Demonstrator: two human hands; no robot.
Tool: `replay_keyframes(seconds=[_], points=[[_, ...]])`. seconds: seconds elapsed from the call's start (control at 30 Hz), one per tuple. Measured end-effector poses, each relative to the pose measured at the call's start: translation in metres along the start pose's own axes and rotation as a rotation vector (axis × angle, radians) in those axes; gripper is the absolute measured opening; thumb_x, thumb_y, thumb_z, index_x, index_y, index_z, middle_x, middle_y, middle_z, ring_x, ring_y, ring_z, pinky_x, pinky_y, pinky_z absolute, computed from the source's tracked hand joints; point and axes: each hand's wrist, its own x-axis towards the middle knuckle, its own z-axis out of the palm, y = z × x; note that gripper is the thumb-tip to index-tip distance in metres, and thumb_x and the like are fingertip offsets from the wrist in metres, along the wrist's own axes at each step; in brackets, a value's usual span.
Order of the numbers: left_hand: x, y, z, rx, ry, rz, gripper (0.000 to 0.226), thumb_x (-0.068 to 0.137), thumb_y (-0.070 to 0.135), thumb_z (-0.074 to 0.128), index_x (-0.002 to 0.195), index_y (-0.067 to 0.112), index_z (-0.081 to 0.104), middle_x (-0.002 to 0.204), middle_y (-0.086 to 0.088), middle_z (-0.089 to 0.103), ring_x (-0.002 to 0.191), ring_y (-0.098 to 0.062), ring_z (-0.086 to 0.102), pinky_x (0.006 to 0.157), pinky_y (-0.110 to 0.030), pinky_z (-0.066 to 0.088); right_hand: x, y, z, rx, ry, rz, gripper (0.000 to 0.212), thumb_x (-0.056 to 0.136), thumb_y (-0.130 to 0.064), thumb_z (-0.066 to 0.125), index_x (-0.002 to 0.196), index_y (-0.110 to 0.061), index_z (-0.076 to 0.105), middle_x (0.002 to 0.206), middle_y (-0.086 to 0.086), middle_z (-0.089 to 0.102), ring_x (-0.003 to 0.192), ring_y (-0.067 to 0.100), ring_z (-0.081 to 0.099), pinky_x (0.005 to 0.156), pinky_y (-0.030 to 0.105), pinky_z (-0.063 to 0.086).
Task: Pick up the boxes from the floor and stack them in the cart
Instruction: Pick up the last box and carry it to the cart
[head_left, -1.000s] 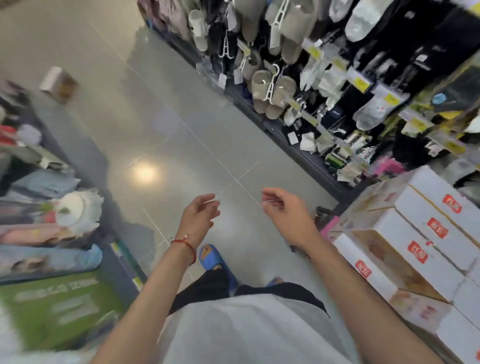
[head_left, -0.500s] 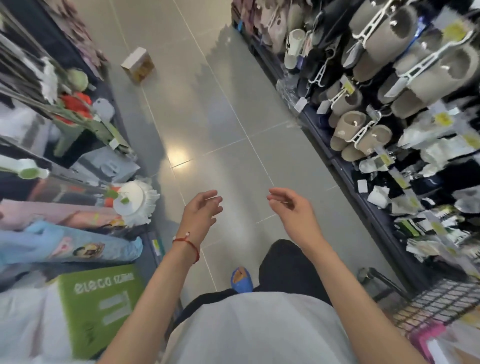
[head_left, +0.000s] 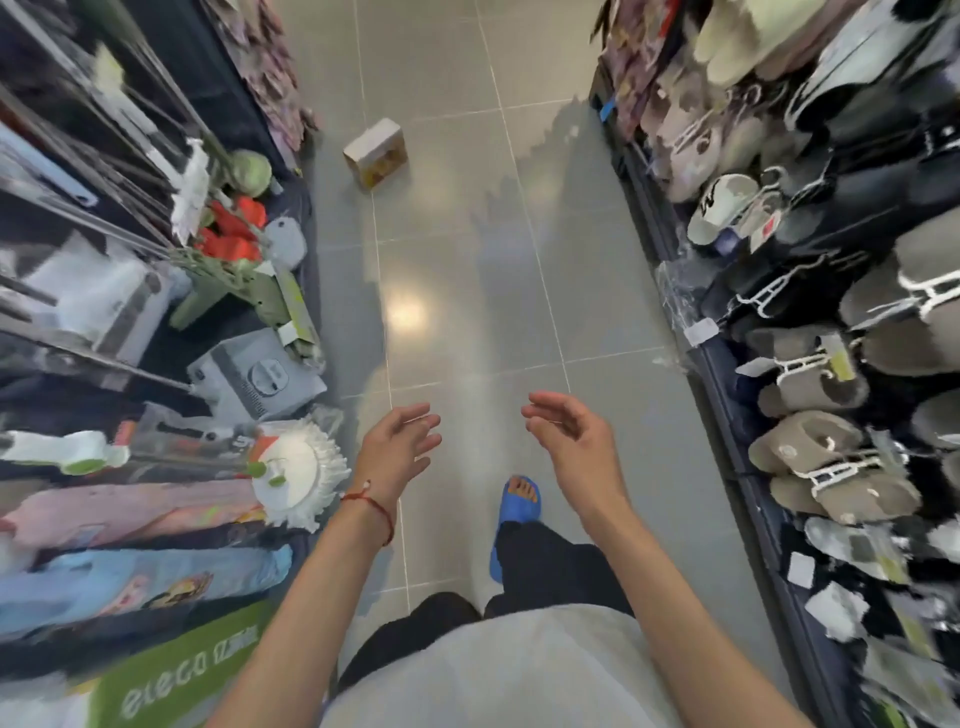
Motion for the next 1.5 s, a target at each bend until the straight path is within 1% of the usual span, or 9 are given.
replay_keyframes(seconds=[0.1,0.27,0.4,0.83,1.03,1.13,1.27,1.37,1.5], points=[[0.035,0.050,0.015,-0.065,0.035,0.012,0.019,0.100,0.015,0.055,0.116,0.019,0.064,0.121,-0.002,0.070,0.112,-0.021,0.066,0.105,-0.040,0.047,0.060,-0.043,0.011,-0.026,-0.062,-0.034,0.030,0.097,0.000,0.063,0.108,-0.026,0.072,0.103,-0.004,0.077,0.102,0.008,0.071,0.083,0.013,0.053],[0.092,0.113,0.020,-0.157,0.074,0.007,0.021,0.100,0.015,0.056,0.119,0.017,0.065,0.119,0.000,0.071,0.110,-0.019,0.068,0.102,-0.039,0.050,0.155,-0.100,0.031,-0.072,-0.121,-0.066,0.027,0.096,0.000,0.064,0.112,-0.020,0.072,0.104,-0.004,0.077,0.100,0.008,0.071,0.090,0.020,0.055],[0.154,0.162,0.018,-0.216,0.108,-0.028,0.021,0.100,0.014,0.056,0.119,0.016,0.064,0.122,-0.003,0.070,0.112,-0.021,0.067,0.102,-0.039,0.049,0.235,-0.131,0.059,-0.088,-0.149,-0.068,0.029,0.095,0.003,0.062,0.110,-0.019,0.072,0.103,-0.001,0.077,0.096,0.005,0.071,0.085,0.019,0.054],[0.385,0.382,-0.013,-0.223,0.066,-0.005,0.020,0.101,0.012,0.053,0.118,0.016,0.063,0.124,-0.005,0.069,0.107,-0.020,0.067,0.091,-0.029,0.048,0.491,-0.270,0.167,-0.093,-0.057,-0.028,0.028,0.095,0.000,0.063,0.107,-0.023,0.073,0.102,-0.004,0.078,0.101,0.008,0.071,0.093,0.027,0.055],[0.475,0.456,-0.033,-0.265,0.122,-0.040,0.024,0.099,0.012,0.054,0.120,0.016,0.064,0.123,-0.005,0.070,0.105,-0.019,0.068,0.090,-0.029,0.049,0.594,-0.318,0.216,-0.084,-0.070,0.024,0.028,0.096,0.004,0.059,0.108,-0.018,0.071,0.103,0.000,0.076,0.091,0.001,0.070,0.070,0.012,0.052],[0.523,0.493,-0.038,-0.280,0.143,-0.067,0.022,0.100,0.011,0.054,0.118,0.017,0.064,0.122,-0.005,0.070,0.099,-0.017,0.067,0.085,-0.026,0.049,0.652,-0.338,0.244,-0.098,-0.101,0.053,0.027,0.096,0.003,0.059,0.110,-0.017,0.071,0.104,0.000,0.076,0.090,0.002,0.071,0.072,0.010,0.051],[0.589,0.542,-0.044,-0.285,0.182,-0.113,0.019,0.100,0.012,0.054,0.114,0.019,0.065,0.119,-0.003,0.072,0.105,-0.020,0.068,0.085,-0.027,0.050,0.731,-0.371,0.278,-0.133,-0.140,0.113,0.027,0.098,-0.001,0.060,0.114,-0.018,0.071,0.108,-0.004,0.076,0.103,0.005,0.069,0.070,0.009,0.052],[0.640,0.576,-0.045,-0.260,0.181,-0.129,0.020,0.099,0.013,0.056,0.111,0.024,0.068,0.119,0.000,0.072,0.107,-0.018,0.069,0.085,-0.027,0.051,0.786,-0.392,0.303,-0.185,-0.183,0.162,0.026,0.099,-0.004,0.060,0.114,-0.022,0.071,0.109,-0.006,0.075,0.101,0.007,0.069,0.065,0.011,0.052],[0.717,0.616,-0.048,-0.294,0.220,-0.143,0.026,0.102,0.010,0.047,0.115,0.021,0.067,0.121,-0.003,0.071,0.101,-0.017,0.067,0.092,-0.031,0.050,0.864,-0.410,0.341,-0.309,-0.235,0.157,0.025,0.098,-0.006,0.061,0.110,-0.026,0.070,0.108,-0.005,0.075,0.101,0.011,0.069,0.085,0.023,0.052]])
